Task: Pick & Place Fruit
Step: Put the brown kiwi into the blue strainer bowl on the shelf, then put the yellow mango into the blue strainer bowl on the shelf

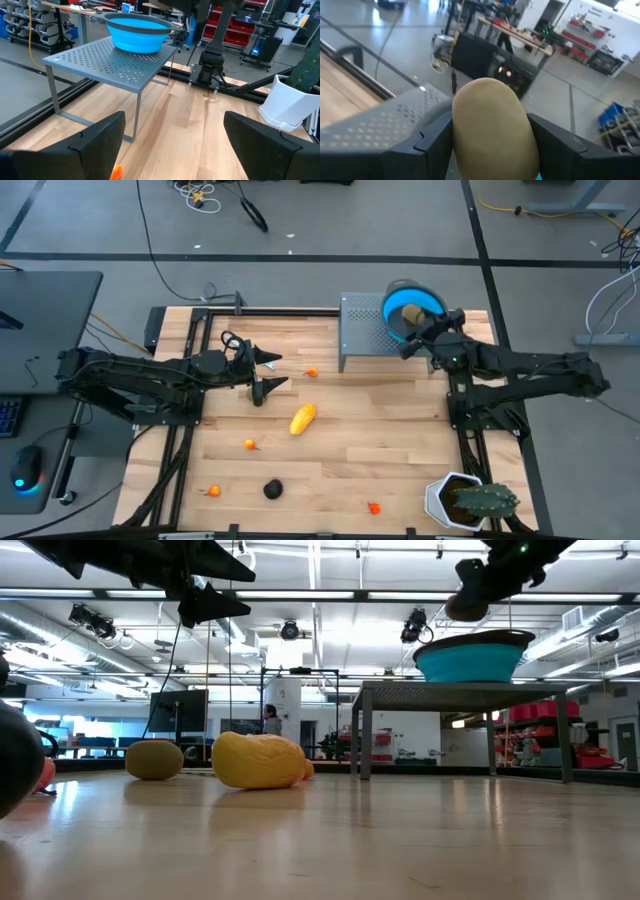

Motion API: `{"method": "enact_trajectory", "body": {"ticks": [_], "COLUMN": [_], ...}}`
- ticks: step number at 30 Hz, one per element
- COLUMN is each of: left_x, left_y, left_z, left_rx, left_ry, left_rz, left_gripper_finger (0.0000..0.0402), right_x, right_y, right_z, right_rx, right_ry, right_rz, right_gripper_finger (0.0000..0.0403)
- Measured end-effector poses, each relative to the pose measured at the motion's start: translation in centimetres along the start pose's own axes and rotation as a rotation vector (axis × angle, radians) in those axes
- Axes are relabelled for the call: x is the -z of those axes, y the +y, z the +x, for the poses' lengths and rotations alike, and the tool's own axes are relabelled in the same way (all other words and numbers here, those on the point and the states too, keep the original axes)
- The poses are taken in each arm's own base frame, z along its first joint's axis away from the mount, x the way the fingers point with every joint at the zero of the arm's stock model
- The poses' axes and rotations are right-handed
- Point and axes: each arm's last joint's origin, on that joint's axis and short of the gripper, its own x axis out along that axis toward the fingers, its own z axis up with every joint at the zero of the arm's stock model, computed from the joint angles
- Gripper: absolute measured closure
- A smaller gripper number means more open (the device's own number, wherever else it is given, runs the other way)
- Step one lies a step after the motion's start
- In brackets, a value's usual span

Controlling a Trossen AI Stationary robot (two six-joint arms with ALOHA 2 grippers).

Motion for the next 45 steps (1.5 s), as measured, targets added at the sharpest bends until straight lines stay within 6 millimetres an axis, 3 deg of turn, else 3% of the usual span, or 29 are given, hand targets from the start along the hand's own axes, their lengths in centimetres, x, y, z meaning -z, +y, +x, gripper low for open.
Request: {"method": "enact_trajectory", "body": {"ticks": [16,21,25,29,37,45], "left_x": [0.1,0.1,0.1,0.1,1.2,3.1], "left_y": [0.0,0.0,0.0,0.0,-0.3,-1.6], "left_z": [0.0,0.0,0.0,0.0,0.2,2.5], "left_rx": [0.000,0.000,-0.007,-0.007,0.081,0.077], "left_ry": [0.007,0.007,0.007,0.008,0.130,0.287], "left_rz": [-0.005,-0.004,-0.003,-0.004,-0.084,-0.073], "left_gripper_finger": [0.0054,0.0054,0.0054,0.0054,0.0054,0.0054], "right_x": [0.1,-1.4,-2.5,-2.1,1.0,2.3], "right_y": [-0.3,0.8,2.7,6.0,12.3,13.4], "right_z": [1.3,0.7,-0.2,-0.6,-1.2,-2.4], "right_rx": [-0.048,-0.325,-0.684,-0.927,-1.061,-1.072], "right_ry": [0.024,-0.108,-0.234,-0.217,-0.045,0.095], "right_rz": [0.001,0.078,0.122,0.078,-0.082,-0.051], "right_gripper_finger": [0.0080,0.0080,0.0080,0.0080,0.0080,0.0080]}}
